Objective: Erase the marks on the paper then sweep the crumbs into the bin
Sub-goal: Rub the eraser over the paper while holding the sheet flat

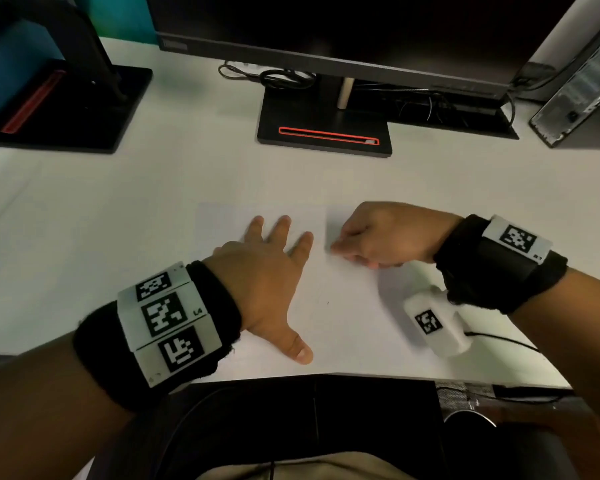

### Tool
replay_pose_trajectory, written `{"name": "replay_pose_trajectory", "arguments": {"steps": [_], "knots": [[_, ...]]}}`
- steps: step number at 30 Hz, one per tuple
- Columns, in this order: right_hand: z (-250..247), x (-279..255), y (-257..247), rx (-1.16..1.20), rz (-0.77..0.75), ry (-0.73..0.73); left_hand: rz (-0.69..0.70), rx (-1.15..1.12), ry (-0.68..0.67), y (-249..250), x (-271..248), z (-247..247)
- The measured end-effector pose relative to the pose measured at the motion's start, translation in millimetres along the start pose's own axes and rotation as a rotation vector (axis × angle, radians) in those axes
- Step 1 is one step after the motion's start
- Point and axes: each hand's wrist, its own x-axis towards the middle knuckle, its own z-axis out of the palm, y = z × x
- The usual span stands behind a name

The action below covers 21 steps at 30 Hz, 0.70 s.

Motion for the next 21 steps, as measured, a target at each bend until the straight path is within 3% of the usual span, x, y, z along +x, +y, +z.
{"name": "replay_pose_trajectory", "arguments": {"steps": [3,8,12,16,19,21], "knots": [[-10.7,4.6,3.6,0.009,0.049,0.074,-0.001,0.003,-0.006,0.4,-1.6,-0.9],[-2.4,3.4,-1.1,-0.010,0.005,-0.012,-0.002,-0.001,-0.008,1.1,-1.4,-2.6],[-10.5,9.1,3.6,0.013,0.044,0.096,-0.008,0.000,-0.011,1.7,-2.6,-1.9],[-3.7,7.4,-2.9,0.007,0.009,-0.033,-0.009,0.001,-0.015,1.8,-2.4,-2.7],[-13.3,12.5,1.3,0.019,0.058,0.071,-0.006,0.007,-0.007,1.8,-2.3,-1.9],[-11.5,12.4,-0.7,0.000,0.048,0.065,-0.009,0.007,-0.011,1.9,-2.5,-1.9]]}}
